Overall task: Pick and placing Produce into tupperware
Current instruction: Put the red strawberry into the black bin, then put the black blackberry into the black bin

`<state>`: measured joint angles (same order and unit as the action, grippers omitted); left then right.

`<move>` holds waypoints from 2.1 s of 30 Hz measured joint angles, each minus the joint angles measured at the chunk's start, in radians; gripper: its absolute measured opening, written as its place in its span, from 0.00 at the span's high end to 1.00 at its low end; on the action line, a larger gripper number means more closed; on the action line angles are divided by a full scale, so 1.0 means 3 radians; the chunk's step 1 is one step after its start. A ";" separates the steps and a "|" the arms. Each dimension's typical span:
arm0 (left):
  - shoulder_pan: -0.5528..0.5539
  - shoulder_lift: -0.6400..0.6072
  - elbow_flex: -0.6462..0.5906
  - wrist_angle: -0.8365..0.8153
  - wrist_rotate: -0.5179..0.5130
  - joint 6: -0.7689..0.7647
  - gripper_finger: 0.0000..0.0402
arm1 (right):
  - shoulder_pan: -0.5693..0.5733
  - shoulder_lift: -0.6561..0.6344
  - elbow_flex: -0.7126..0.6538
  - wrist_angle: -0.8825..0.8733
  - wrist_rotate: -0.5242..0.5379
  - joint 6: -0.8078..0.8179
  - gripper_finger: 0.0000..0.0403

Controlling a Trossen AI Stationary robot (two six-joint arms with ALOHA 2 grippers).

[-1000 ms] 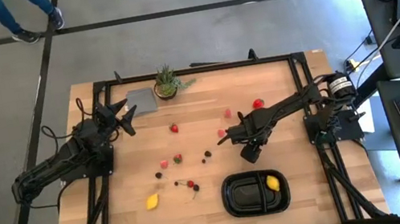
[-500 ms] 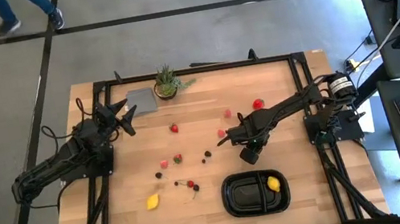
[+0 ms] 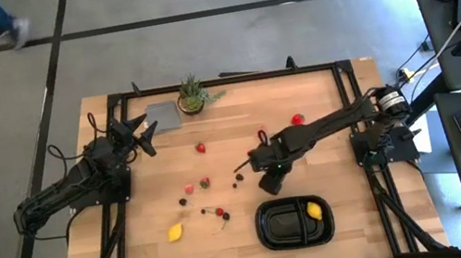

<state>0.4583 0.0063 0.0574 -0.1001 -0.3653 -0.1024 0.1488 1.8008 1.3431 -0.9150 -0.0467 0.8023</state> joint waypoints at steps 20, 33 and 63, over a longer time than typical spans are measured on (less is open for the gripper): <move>0.0000 0.0000 0.0000 0.0001 -0.0001 -0.0001 0.45 | 0.1043 0.0088 0.0496 0.0050 0.0355 0.0198 0.78; -0.0001 0.0000 0.0001 0.0000 0.0000 -0.0006 0.45 | 0.1330 0.0481 0.0192 0.0206 0.0446 0.0718 0.72; -0.0001 0.0000 0.0000 0.0000 0.0001 0.0000 0.45 | 0.0895 0.0509 0.1353 -0.1527 0.1242 -0.0042 0.29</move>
<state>0.4580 0.0063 0.0574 -0.1001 -0.3649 -0.1024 0.4174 1.9533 1.7491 -1.3730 0.3258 0.7897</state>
